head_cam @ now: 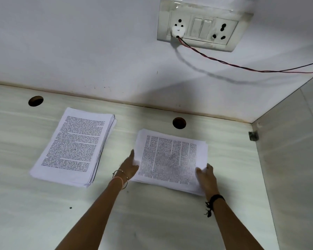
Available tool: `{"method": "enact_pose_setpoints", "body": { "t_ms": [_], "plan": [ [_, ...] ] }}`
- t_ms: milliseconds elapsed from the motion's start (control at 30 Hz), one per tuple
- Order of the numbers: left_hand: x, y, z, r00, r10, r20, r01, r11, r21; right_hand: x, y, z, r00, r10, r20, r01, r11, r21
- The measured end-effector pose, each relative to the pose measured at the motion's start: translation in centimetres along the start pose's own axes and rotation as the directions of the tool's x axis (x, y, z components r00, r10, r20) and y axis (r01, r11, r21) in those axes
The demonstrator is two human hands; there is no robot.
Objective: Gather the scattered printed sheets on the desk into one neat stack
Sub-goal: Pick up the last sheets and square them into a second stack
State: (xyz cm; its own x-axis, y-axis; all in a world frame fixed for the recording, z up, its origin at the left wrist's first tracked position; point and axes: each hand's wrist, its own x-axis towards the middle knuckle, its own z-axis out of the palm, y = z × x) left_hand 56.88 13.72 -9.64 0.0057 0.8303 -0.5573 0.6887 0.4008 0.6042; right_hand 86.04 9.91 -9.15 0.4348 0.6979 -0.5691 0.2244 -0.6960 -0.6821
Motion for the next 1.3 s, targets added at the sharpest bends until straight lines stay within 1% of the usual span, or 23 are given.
{"method": "enact_pose_setpoints", "body": {
  "t_ms": [67, 100, 133, 167, 200, 233, 267, 333, 400, 433, 467, 533, 567, 600, 667, 733, 800, 900, 1000, 1067, 1133, 1233, 1300],
  "plan": [
    [0.2, -0.1, 0.0, 1.0, 0.029, -0.009, -0.03, 0.991, -0.127, 0.1, 0.2, 0.0, 0.999, 0.009, 0.043, -0.008, 1.0, -0.029],
    [0.1, -0.3, -0.1, 1.0, 0.025, -0.019, -0.029, 0.968, -0.25, -0.1, 0.1, 0.0, 0.999, 0.011, 0.05, -0.011, 1.0, -0.004],
    [0.1, -0.5, -0.2, 0.999, 0.001, -0.043, -0.019, 0.905, -0.425, -0.3, 0.2, 0.2, 0.999, 0.014, 0.042, -0.017, 0.998, 0.058],
    [-0.2, -0.7, -0.4, 0.995, -0.054, -0.078, -0.006, 0.783, -0.621, -0.4, 0.6, 0.5, 0.998, 0.049, 0.037, -0.053, 0.992, 0.116],
    [-0.5, -1.0, -0.4, 0.986, -0.129, -0.105, -0.011, 0.58, -0.814, -0.5, 0.9, 0.8, 0.996, 0.08, 0.044, -0.087, 0.977, 0.195],
    [-1.0, -1.1, -0.2, 0.977, -0.194, -0.089, -0.009, 0.377, -0.926, -0.8, 1.1, 1.4, 0.992, 0.099, 0.081, -0.118, 0.953, 0.278],
    [-1.2, -1.4, 0.6, 0.978, -0.206, -0.045, 0.007, 0.245, -0.969, -1.2, 1.3, 2.1, 0.983, 0.092, 0.156, -0.144, 0.92, 0.365],
    [-2.5, -0.8, 2.6, 0.984, -0.169, 0.057, 0.103, 0.279, -0.955, -2.7, 1.1, 3.7, 0.922, 0.023, 0.387, -0.22, 0.852, 0.474],
    [-3.2, 0.0, 4.5, 0.986, -0.162, 0.045, 0.109, 0.407, -0.907, -3.8, 0.7, 5.0, 0.828, -0.075, 0.556, -0.234, 0.854, 0.464],
    [-3.5, 0.7, 4.7, 0.985, -0.171, 0.031, 0.111, 0.481, -0.87, -3.9, 0.5, 5.3, 0.815, -0.105, 0.569, -0.212, 0.86, 0.464],
    [-3.6, 1.1, 4.6, 0.98, -0.198, 0.01, 0.12, 0.551, -0.826, -3.9, 0.2, 5.3, 0.838, -0.125, 0.531, -0.184, 0.852, 0.49],
    [-3.6, 1.4, 3.8, 0.958, -0.276, -0.072, 0.147, 0.693, -0.706, -2.7, -0.5, 4.7, 0.954, -0.105, 0.281, -0.047, 0.872, 0.486],
    [-3.5, 1.3, 3.3, 0.952, -0.289, -0.098, 0.156, 0.735, -0.66, -2.2, -1.1, 4.3, 0.979, -0.109, 0.175, 0.029, 0.913, 0.407],
    [-3.3, 0.7, 3.1, 0.948, -0.301, -0.108, 0.165, 0.75, -0.64, -1.8, -1.8, 3.9, 0.987, -0.095, 0.127, 0.051, 0.949, 0.312],
    [-3.5, 0.3, 3.0, 0.933, -0.343, -0.106, 0.201, 0.745, -0.636, -1.0, -2.7, 3.3, 0.981, -0.154, 0.114, 0.15, 0.988, 0.045],
    [-4.0, 0.6, 3.7, 0.92, -0.371, -0.125, 0.211, 0.737, -0.642, -0.4, -2.9, 3.4, 0.938, -0.289, 0.192, 0.336, 0.894, -0.295],
    [-4.6, 1.3, 4.2, 0.909, -0.386, -0.16, 0.202, 0.742, -0.639, -0.7, -2.9, 3.9, 0.891, -0.327, 0.314, 0.452, 0.706, -0.545],
    [-4.8, 1.8, 4.5, 0.901, -0.394, -0.181, 0.199, 0.748, -0.634, -1.6, -2.6, 3.9, 0.865, -0.406, 0.294, 0.475, 0.478, -0.739],
    [-5.2, 1.4, 3.9, 0.904, -0.388, -0.182, 0.207, 0.768, -0.606, -1.9, -2.4, 3.5, 0.867, -0.341, 0.365, 0.482, 0.384, -0.788],
    [-5.7, 0.8, 3.4, 0.915, -0.353, -0.196, 0.181, 0.793, -0.582, -1.6, -2.4, 3.2, 0.872, -0.264, 0.413, 0.489, 0.429, -0.76],
    [-5.9, 0.1, 2.8, 0.938, -0.281, -0.203, 0.11, 0.797, -0.594, -1.1, -2.2, 3.0, 0.883, -0.232, 0.409, 0.463, 0.575, -0.674],
    [-6.8, -0.8, 1.8, 0.959, -0.188, -0.21, 0.026, 0.801, -0.598, -1.4, -2.2, 3.3, 0.913, -0.19, 0.362, 0.331, 0.863, -0.382],
    [-8.1, -0.9, 1.0, 0.973, -0.128, -0.19, -0.006, 0.814, -0.581, -2.1, -2.7, 4.1, 0.906, -0.129, 0.403, 0.233, 0.948, -0.219]
  ]
}}
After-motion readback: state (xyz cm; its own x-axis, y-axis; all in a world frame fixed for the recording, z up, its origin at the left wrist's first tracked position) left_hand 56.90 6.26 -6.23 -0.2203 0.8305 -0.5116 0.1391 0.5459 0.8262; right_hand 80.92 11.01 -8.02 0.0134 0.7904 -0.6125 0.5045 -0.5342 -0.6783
